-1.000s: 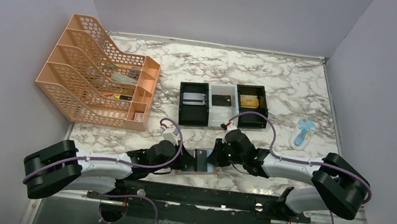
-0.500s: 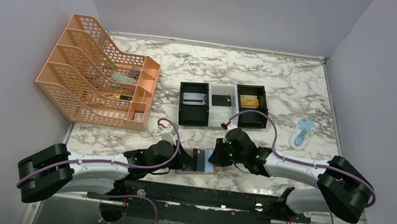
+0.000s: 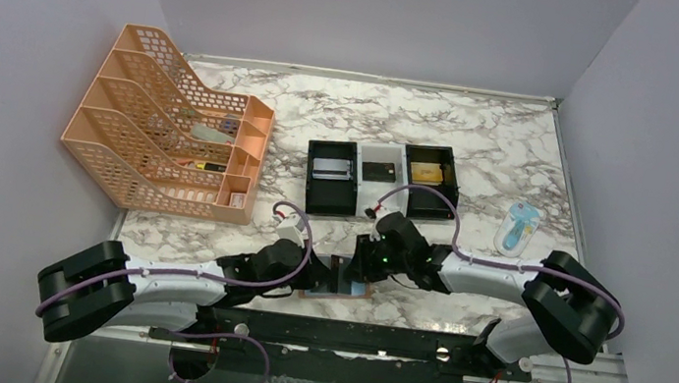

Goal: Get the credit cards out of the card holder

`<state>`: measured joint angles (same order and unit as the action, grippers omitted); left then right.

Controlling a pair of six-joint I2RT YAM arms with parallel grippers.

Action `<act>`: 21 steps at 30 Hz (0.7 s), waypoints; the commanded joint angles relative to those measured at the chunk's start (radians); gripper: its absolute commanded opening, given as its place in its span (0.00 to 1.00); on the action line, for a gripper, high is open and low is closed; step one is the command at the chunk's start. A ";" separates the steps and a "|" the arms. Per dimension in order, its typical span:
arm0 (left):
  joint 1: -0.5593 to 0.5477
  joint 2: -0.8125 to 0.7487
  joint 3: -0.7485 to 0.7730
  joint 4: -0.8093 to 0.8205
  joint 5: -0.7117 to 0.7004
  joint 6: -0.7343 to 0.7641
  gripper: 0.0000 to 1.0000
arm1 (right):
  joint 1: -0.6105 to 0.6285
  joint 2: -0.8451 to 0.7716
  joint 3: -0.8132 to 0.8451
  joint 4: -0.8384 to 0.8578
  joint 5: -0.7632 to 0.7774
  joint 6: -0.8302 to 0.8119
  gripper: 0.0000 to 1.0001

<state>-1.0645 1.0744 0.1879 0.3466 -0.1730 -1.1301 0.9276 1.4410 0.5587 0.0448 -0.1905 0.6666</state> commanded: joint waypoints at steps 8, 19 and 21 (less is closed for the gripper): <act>-0.003 0.054 0.022 0.070 -0.002 0.002 0.18 | -0.001 0.055 -0.061 -0.028 0.138 0.063 0.29; -0.003 0.134 0.036 0.152 0.030 -0.007 0.01 | -0.001 0.057 -0.075 -0.030 0.160 0.069 0.26; -0.003 0.118 0.022 0.151 0.018 -0.017 0.00 | -0.001 0.049 -0.074 -0.040 0.174 0.065 0.26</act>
<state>-1.0622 1.2037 0.2016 0.4507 -0.1646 -1.1328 0.9276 1.4609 0.5289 0.1150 -0.1322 0.7547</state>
